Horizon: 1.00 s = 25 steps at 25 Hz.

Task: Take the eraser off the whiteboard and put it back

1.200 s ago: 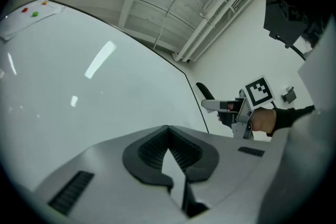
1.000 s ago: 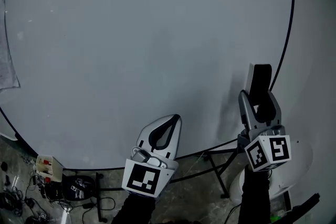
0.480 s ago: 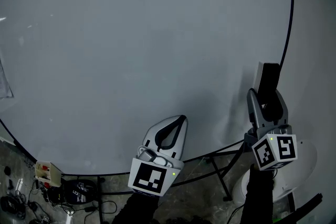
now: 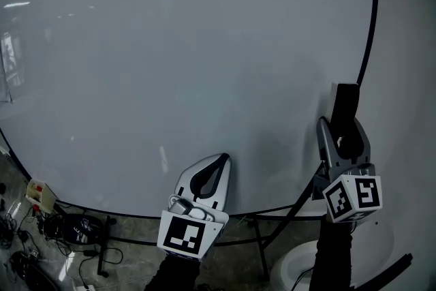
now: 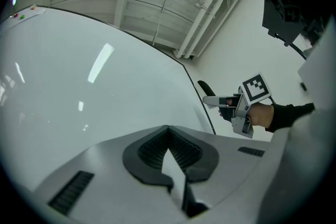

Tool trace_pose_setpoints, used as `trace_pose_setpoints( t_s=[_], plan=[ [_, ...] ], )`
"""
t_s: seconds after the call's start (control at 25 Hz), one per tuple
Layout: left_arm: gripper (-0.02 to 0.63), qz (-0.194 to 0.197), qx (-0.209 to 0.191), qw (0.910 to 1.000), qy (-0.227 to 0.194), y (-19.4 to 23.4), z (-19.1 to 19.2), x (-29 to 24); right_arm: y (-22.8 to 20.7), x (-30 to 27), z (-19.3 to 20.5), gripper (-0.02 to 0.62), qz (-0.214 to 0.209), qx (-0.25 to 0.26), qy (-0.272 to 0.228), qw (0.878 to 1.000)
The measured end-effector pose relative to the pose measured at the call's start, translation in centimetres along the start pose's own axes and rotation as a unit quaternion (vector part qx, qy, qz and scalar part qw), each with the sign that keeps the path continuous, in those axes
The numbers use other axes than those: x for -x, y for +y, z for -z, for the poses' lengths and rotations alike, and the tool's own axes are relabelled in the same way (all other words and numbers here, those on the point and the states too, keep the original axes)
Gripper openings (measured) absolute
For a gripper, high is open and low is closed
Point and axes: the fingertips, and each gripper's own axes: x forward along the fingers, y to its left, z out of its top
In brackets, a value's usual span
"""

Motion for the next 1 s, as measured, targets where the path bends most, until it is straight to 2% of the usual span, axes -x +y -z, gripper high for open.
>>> trace_pose_setpoints(
  t_s=[0.2,0.4,0.6,1.0],
  plan=[
    [0.006,-0.027,-0.016,0.9994,0.016,-1.2,0.5,-1.5,-1.9,-1.6,0.4,0.276,-0.028,-0.014,-0.007,0.999],
    [0.006,-0.034,-0.035,0.9986,0.020,-2.2,0.5,-1.7,-2.2,-1.8,1.4,0.276,-0.041,-0.027,-0.011,0.999],
    [0.006,-0.040,-0.024,0.9986,0.024,-0.3,0.9,-2.0,-2.0,-3.0,0.6,0.276,-0.035,-0.026,-0.025,0.999],
    [0.006,-0.010,-0.037,0.9992,0.011,-0.2,0.1,-3.1,-2.5,-5.7,-3.7,0.276,-0.028,0.008,-0.064,0.998]
  ],
)
